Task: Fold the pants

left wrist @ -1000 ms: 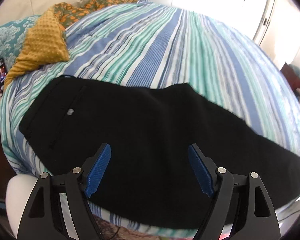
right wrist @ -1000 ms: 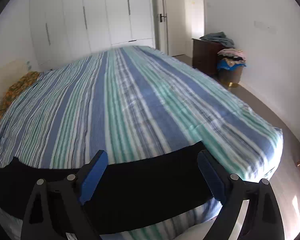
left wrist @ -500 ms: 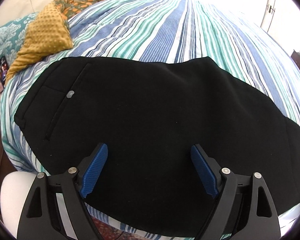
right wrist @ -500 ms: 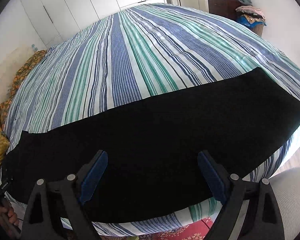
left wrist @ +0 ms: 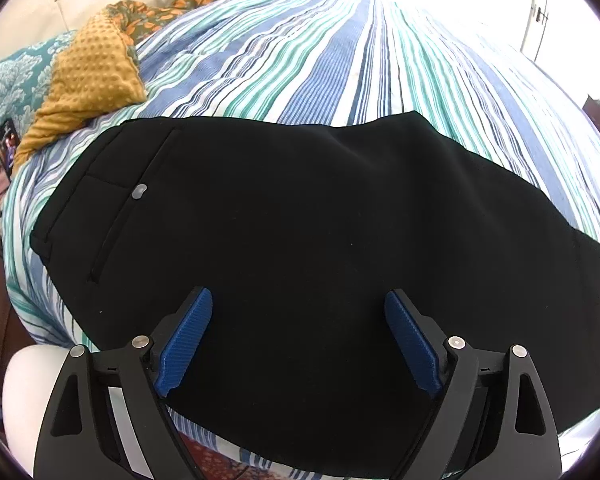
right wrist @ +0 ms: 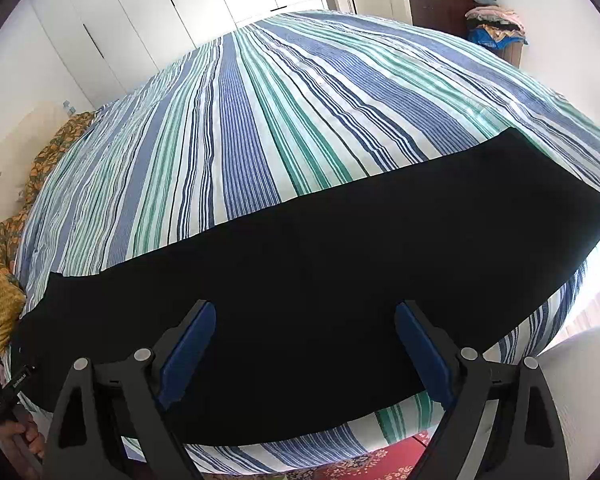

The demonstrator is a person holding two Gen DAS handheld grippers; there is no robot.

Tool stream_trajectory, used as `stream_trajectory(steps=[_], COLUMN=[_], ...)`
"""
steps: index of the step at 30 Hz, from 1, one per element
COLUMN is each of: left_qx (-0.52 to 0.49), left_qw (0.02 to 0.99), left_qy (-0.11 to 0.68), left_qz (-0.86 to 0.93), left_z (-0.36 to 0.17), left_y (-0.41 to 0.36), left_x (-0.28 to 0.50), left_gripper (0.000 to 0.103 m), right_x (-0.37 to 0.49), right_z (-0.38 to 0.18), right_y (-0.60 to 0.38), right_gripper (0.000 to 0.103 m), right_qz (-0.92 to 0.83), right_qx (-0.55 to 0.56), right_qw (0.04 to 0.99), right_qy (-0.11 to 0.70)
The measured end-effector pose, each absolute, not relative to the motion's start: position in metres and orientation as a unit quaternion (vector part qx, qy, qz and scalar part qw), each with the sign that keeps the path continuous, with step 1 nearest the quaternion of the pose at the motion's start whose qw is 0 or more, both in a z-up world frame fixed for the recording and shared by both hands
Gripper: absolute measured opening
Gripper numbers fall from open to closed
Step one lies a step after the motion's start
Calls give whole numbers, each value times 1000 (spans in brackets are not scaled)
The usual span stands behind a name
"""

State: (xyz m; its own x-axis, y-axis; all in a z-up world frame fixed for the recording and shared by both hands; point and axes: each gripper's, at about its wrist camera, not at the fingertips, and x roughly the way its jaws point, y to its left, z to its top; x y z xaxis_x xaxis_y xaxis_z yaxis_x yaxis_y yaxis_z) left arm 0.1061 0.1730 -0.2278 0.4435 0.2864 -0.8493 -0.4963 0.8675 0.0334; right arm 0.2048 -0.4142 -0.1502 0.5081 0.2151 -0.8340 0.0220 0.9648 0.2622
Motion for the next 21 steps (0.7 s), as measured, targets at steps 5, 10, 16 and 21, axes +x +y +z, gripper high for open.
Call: stream_trajectory(steps=[5,10,16,21], left_qx=[-110,-105,-104,-98], left_qw=[843,842,841,841], left_qy=[473,473,471,471], left_qz=[231,238,244,248], left_z=[-228,-229,-230,-231], left_y=[173,170,169,168], left_x=[106,108,110,111], left_gripper=[89,90,92,94], right_x=[233,275,296,297], right_z=[-132,-105,-106,-135], right_y=[-436,-499,-626,-638], right_gripper=[91,91,90,76], right_qz=[94,62,-15,67], right_qx=[111,14,134,226], right_qw=[847,850,840,800], right_qy=[512,523,525,552])
